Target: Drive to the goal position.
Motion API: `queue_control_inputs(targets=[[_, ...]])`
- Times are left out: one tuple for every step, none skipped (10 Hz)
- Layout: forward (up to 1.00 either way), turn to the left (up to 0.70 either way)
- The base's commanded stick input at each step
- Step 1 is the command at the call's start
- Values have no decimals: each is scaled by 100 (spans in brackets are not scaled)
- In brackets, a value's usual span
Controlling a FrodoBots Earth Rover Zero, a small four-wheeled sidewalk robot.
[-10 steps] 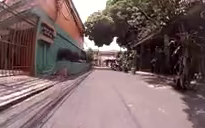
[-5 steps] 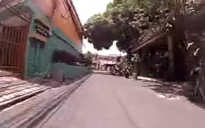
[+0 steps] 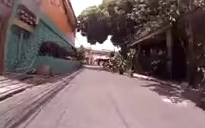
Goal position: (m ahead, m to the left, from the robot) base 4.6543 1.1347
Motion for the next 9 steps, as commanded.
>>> queue_control_inputs(targets=[[100,0],[100,0],[100,0],[100,0],[100,0],[100,0],[100,0],[100,0],[100,0]])
